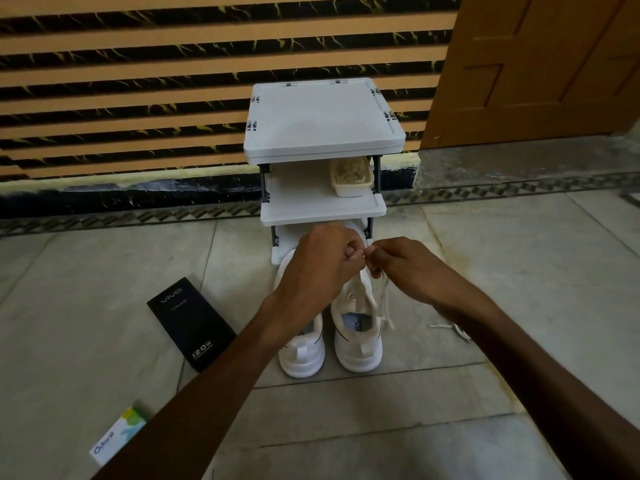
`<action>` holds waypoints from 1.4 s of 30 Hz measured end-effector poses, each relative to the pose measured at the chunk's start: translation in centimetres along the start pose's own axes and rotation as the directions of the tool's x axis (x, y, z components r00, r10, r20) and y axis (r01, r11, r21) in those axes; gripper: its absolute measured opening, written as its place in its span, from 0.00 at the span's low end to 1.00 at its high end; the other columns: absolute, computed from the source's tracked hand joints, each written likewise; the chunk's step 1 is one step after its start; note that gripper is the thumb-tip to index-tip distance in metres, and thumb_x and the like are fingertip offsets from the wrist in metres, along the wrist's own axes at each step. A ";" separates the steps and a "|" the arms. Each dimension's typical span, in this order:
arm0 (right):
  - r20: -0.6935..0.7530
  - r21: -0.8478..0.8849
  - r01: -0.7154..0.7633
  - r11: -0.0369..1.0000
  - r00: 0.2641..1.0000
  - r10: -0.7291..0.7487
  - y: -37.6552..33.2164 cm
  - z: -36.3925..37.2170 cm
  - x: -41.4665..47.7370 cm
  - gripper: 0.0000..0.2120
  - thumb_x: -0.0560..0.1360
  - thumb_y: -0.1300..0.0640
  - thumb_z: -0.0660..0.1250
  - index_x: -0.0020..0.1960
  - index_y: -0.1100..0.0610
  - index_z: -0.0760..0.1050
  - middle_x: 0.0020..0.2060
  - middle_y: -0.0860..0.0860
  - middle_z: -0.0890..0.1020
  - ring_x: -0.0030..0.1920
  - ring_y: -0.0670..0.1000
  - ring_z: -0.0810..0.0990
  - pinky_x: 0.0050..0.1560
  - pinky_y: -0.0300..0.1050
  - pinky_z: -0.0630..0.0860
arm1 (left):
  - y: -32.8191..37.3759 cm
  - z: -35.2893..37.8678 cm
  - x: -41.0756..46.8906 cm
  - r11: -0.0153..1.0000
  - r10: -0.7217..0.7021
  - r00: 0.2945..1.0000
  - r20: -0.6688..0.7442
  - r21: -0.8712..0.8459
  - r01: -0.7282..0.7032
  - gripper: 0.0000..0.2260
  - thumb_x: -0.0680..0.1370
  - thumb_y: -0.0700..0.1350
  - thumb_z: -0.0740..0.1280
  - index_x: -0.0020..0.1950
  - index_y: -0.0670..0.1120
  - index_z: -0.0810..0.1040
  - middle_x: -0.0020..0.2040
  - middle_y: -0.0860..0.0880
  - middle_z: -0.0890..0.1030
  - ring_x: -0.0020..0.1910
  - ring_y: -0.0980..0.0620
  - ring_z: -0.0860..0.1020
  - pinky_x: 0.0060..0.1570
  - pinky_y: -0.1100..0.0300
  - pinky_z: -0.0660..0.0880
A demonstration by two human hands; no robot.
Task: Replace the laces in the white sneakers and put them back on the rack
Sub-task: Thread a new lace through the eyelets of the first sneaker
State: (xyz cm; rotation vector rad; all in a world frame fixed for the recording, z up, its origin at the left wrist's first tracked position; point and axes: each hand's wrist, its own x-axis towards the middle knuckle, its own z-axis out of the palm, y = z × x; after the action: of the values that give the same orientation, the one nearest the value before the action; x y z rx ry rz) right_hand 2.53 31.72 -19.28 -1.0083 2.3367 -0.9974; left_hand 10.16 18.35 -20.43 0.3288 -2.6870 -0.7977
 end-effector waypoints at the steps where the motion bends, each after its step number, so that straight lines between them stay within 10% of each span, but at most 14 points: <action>1: -0.011 -0.013 0.003 1.000 1.000 -0.003 -0.1 0.0 0.0 0.18 0.81 0.57 0.57 0.35 0.54 0.75 0.31 0.45 0.78 0.30 0.35 0.74 0.33 0.27 0.67 | -0.4 0.3 0.3 1.000 -0.019 0.999 -0.031 0.013 0.020 0.08 0.74 0.41 0.69 0.36 0.51 0.74 0.33 0.56 0.69 0.29 0.60 0.67 0.32 0.75 0.63; 11: 0.009 0.055 -0.005 0.998 1.000 0.004 -2.7 -1.0 -2.8 0.16 0.78 0.56 0.58 0.33 0.56 0.75 0.32 0.52 0.79 0.29 0.44 0.73 0.32 0.36 0.67 | -12.0 2.1 1.9 0.851 -0.437 0.883 -0.173 0.238 0.467 0.05 0.77 0.41 0.68 0.45 0.39 0.80 0.41 0.44 0.80 0.39 0.48 0.79 0.36 0.60 0.69; 19: 0.017 0.103 0.027 0.994 0.999 -0.029 -4.6 -0.6 -3.6 0.18 0.78 0.55 0.60 0.31 0.54 0.75 0.35 0.52 0.82 0.40 0.54 0.80 0.40 0.41 0.73 | -14.4 2.3 1.2 0.717 -0.560 0.816 -0.144 0.410 0.564 0.11 0.77 0.42 0.70 0.56 0.38 0.78 0.55 0.40 0.79 0.54 0.42 0.79 0.49 0.54 0.76; 33: 0.024 -0.017 0.053 0.998 0.998 -0.053 -4.1 -0.9 -3.6 0.21 0.75 0.41 0.65 0.32 0.53 0.83 0.26 0.49 0.82 0.29 0.44 0.80 0.38 0.36 0.75 | -14.0 2.0 1.5 0.792 -0.564 0.788 -0.248 0.109 0.601 0.07 0.77 0.39 0.66 0.47 0.38 0.83 0.45 0.41 0.83 0.44 0.44 0.82 0.37 0.58 0.73; 39: 0.592 -0.352 0.160 0.922 0.802 0.086 -3.3 -1.4 -3.9 0.20 0.76 0.40 0.64 0.40 0.53 0.85 0.28 0.44 0.81 0.33 0.39 0.79 0.39 0.31 0.71 | -8.5 -3.7 -0.8 0.968 -0.239 0.949 0.204 -0.025 0.249 0.05 0.75 0.40 0.71 0.48 0.46 0.86 0.41 0.55 0.83 0.38 0.62 0.79 0.39 0.72 0.73; 42: 0.500 -0.510 0.166 0.844 0.856 0.134 -2.4 -0.4 -2.7 0.21 0.73 0.36 0.65 0.51 0.52 0.82 0.45 0.47 0.84 0.45 0.47 0.82 0.52 0.46 0.79 | -5.6 -5.7 -2.4 0.975 -0.122 0.892 0.435 -0.118 0.190 0.05 0.75 0.41 0.73 0.49 0.47 0.85 0.42 0.52 0.85 0.40 0.57 0.82 0.41 0.65 0.79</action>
State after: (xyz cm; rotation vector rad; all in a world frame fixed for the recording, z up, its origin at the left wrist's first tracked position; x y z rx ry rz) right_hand 5.16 32.81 -16.99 -1.3028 2.1528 -0.0008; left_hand 15.15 11.76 -19.62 0.3728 -2.9966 -1.2534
